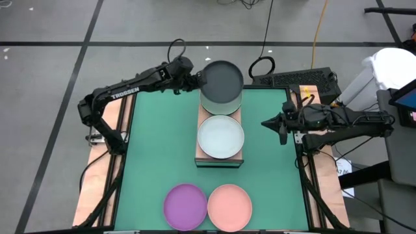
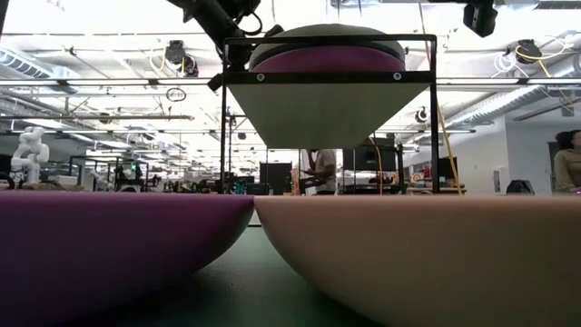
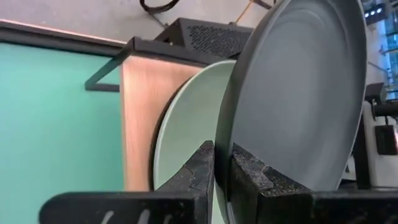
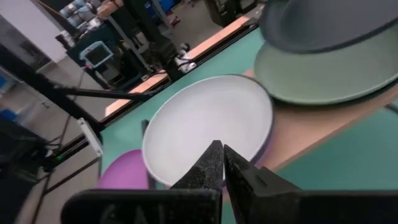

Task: Place and stack plates onto a shelf
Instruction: Stack the black plate on top of the light green plate

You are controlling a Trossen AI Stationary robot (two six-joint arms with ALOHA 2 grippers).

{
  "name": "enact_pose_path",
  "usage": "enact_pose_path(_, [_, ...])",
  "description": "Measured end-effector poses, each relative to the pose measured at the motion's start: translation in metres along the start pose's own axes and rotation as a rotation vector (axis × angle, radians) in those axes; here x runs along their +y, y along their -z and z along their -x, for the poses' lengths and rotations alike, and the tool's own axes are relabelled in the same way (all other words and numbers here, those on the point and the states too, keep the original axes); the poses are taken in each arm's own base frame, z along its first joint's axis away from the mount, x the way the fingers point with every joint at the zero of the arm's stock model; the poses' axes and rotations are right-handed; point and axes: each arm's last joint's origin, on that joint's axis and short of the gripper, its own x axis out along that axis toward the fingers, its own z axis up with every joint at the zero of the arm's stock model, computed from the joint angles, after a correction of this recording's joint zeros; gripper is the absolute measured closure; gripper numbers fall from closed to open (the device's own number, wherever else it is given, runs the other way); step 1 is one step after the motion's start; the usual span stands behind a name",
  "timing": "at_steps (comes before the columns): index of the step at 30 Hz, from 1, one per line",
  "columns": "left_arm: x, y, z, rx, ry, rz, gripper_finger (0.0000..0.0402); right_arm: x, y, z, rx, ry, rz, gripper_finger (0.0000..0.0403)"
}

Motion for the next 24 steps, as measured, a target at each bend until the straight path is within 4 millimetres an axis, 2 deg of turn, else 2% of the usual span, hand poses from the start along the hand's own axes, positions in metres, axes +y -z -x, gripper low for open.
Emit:
enact_pose_path(5, [0.001, 0.009, 0.001, 0.049, -0.037, -0.026, 0.0365, -0.003, -0.002, 0.003, -0.048, 0.052, 0.053, 0.0403])
enact_pose_path(13, [0.001, 0.013, 0.001, 0.059, -0.043, -0.03, 0.0364, -0.006, -0.004, 0.004, -0.075, 0.095, 0.07, 0.0403])
enact_pose_path(19, [0.002, 0.019, -0.013, 0.1, -0.06, -0.025, 0.0364, -0.01, -0.006, 0.003, -0.086, 0.124, 0.093, 0.0403])
enact_pose_path(24, [0.001, 0.019, -0.015, 0.086, -0.054, -0.012, 0.0364, -0.012, -0.008, 0.005, -0.097, 0.137, 0.116, 0.0403])
